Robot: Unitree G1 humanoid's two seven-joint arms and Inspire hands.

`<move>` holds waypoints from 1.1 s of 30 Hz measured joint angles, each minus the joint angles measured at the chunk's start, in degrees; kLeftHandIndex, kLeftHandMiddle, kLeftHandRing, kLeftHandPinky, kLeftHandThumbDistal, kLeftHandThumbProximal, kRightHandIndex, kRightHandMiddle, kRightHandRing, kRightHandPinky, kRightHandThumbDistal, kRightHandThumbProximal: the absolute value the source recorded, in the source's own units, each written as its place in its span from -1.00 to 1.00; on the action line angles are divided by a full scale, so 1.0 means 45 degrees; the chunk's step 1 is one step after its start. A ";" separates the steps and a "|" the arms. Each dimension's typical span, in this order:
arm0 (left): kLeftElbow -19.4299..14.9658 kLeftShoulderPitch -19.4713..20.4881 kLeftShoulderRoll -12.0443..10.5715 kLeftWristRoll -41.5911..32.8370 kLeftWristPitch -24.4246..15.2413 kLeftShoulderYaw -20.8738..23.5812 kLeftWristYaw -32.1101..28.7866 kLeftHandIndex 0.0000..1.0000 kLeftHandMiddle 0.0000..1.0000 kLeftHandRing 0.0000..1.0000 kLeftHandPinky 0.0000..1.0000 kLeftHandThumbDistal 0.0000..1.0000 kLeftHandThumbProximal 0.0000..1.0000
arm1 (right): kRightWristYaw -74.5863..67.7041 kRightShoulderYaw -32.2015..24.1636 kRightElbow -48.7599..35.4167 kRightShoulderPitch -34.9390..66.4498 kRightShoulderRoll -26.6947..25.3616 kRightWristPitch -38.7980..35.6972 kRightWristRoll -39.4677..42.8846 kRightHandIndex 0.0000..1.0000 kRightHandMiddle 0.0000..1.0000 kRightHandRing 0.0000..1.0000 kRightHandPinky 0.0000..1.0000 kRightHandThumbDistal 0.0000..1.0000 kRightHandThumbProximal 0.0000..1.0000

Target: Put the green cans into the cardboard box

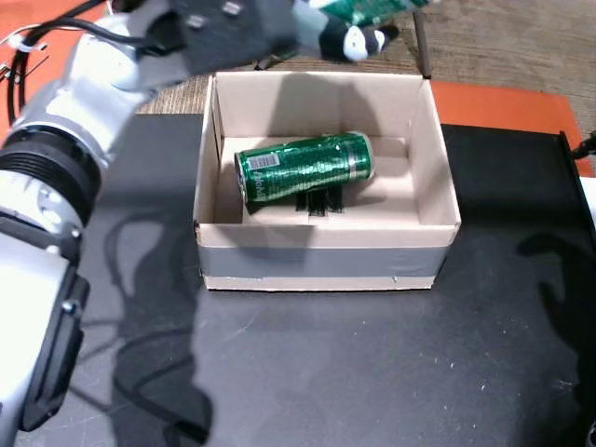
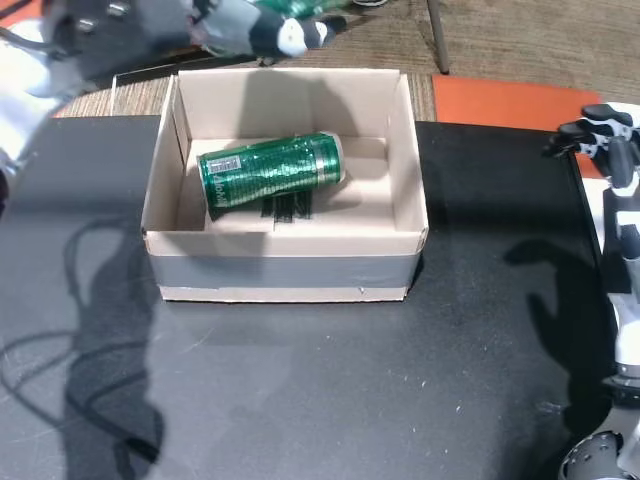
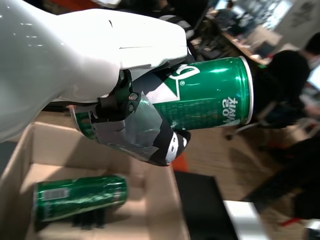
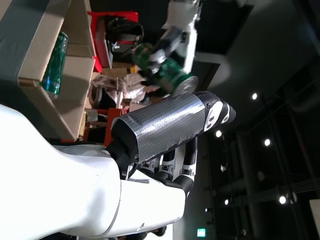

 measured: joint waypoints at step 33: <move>0.0183 0.2076 -0.0433 0.0274 0.0049 -0.0392 -0.0651 -0.09 0.19 0.37 0.21 -0.13 -1.00 | -0.0102 0.0062 -0.0415 0.0196 0.0056 -0.0015 0.0071 -0.16 -0.13 -0.03 0.08 0.46 0.07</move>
